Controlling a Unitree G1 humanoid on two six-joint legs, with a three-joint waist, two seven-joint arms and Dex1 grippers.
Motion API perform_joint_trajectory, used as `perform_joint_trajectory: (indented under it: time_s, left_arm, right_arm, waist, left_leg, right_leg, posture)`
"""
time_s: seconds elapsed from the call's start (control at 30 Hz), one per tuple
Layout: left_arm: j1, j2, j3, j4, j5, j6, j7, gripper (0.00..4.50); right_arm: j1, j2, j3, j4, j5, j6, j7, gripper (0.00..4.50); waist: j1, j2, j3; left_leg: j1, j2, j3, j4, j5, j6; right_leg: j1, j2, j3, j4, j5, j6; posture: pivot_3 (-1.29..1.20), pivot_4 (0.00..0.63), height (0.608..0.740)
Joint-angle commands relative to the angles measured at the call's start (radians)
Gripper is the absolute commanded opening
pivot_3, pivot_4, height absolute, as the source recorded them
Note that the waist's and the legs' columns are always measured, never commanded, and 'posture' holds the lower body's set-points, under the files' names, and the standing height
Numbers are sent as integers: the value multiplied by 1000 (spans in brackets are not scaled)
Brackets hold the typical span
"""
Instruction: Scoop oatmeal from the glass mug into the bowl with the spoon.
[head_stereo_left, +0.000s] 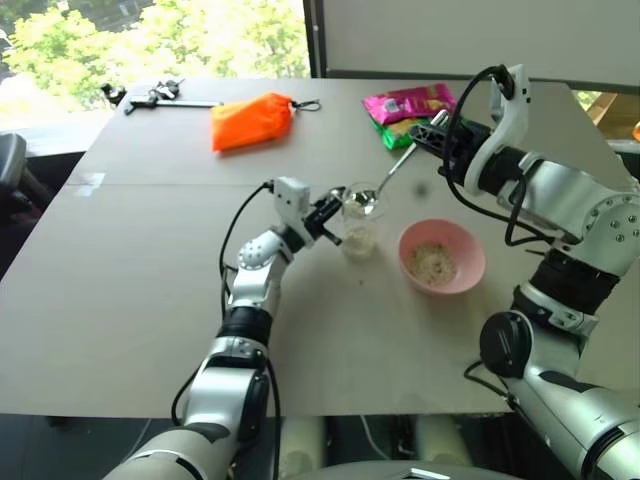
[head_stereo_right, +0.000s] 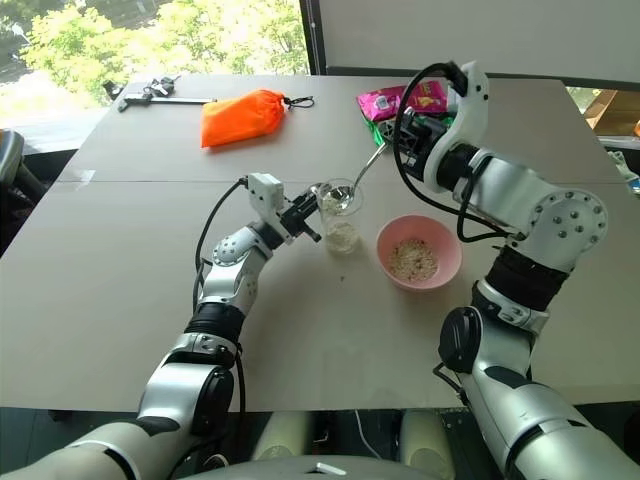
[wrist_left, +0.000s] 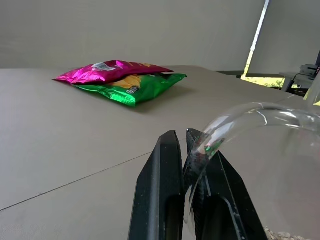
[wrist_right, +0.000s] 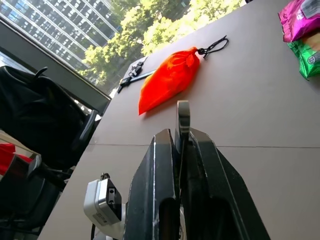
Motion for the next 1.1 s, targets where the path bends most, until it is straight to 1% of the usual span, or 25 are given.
perform_joint_trajectory:
  time_s: [0.03,0.23,0.4,0.5,0.6,0.8,1.0,1.1]
  left_arm:
    - [12,-25,8,7,-16,-29,-3,94]
    - [1,-69,29,29,-29,-47,18,94]
    - [-4,-84,39,51,-29,-69,16,94]
    - [2,-85,43,49,-32,-76,12,94]
    - [7,-87,41,43,-34,-78,7,94]
    - [16,-92,33,30,-34,-77,-2,94]
    - [15,-91,32,25,-37,-77,-6,94]
    - [14,-89,32,27,-35,-77,-7,94]
  right_arm:
    - [21,-29,-11,-8,122,-63,-86,0]
    - [109,-90,66,-24,340,-185,-237,0]
    - [146,-176,141,-23,490,-317,-319,0]
    - [163,-225,185,-28,553,-394,-345,0]
    - [181,-258,220,-36,592,-460,-352,0]
    - [221,-288,273,-52,636,-554,-347,0]
    - [266,-297,295,-66,649,-618,-324,0]
    - [289,-303,294,-72,657,-640,-283,0]
  waist:
    - [-1,0,0]
    - [-1,0,0]
    - [-2,0,0]
    - [-2,0,0]
    - [-2,0,0]
    - [-1,0,0]
    - [0,0,0]
    - [0,0,0]
  left_leg:
    - [0,0,0,0,0,0]
    - [0,0,0,0,0,0]
    - [0,0,0,0,0,0]
    - [0,0,0,0,0,0]
    - [0,0,0,0,0,0]
    - [0,0,0,0,0,0]
    - [0,0,0,0,0,0]
    - [0,0,0,0,0,0]
  right_leg:
    - [0,0,0,0,0,0]
    - [0,0,0,0,0,0]
    - [0,0,0,0,0,0]
    - [0,0,0,0,0,0]
    - [0,0,0,0,0,0]
    - [0,0,0,-1,0,0]
    - [0,0,0,-1,0,0]
    - [0,0,0,-1,0,0]
  posture:
    - [0,150,696]
    - [0,150,696]
    - [0,150,696]
    - [0,150,696]
    - [0,150,696]
    - [0,150,696]
    - [0,150,696]
    - [0,150,696]
